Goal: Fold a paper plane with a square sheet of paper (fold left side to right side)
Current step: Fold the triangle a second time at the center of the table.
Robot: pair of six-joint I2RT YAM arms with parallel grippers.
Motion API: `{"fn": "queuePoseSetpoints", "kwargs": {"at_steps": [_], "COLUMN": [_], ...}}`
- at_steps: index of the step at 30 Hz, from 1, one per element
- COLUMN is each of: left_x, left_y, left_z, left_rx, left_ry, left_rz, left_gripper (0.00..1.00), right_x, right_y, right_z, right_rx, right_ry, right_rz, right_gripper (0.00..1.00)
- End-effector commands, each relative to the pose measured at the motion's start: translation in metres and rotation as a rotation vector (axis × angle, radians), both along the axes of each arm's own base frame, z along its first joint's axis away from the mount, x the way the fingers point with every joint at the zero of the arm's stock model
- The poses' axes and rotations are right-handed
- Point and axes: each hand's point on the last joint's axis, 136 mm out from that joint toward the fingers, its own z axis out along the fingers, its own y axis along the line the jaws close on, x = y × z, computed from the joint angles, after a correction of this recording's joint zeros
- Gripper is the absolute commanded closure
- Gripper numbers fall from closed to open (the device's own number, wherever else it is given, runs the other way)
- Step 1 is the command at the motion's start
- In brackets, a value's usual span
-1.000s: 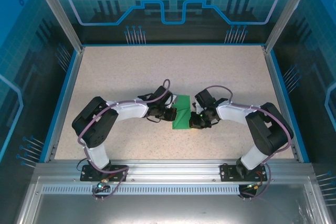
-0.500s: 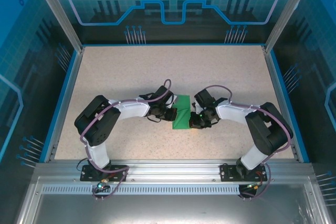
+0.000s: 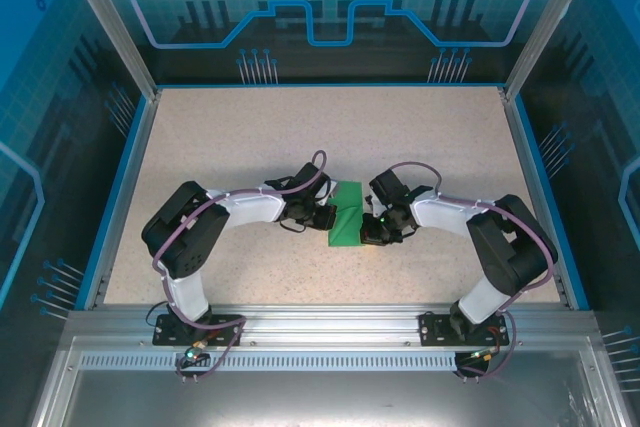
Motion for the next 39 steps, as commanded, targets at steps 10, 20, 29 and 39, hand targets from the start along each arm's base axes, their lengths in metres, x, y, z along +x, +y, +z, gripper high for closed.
{"fn": "queuePoseSetpoints", "kwargs": {"at_steps": [10, 20, 29, 39], "left_x": [0.012, 0.012, 0.007, 0.003], "left_y": [0.0, 0.001, 0.005, 0.004], "left_z": [0.005, -0.001, -0.011, -0.02], "left_rx": [0.011, 0.021, 0.035, 0.039], "left_ry": [-0.029, -0.016, 0.005, 0.028], "left_rz": [0.002, 0.004, 0.003, -0.006], "left_gripper": [1.0, 1.0, 1.0, 1.0], "right_x": [-0.011, -0.012, -0.011, 0.013], "right_y": [-0.006, -0.005, -0.004, 0.018], "right_z": [-0.01, -0.011, -0.01, 0.03], "right_rx": [-0.067, -0.072, -0.067, 0.144], "right_ry": [0.045, 0.049, 0.043, -0.072], "right_rz": [0.021, 0.026, 0.033, 0.01], "right_gripper": [1.0, 1.0, 1.0, 1.0]}}
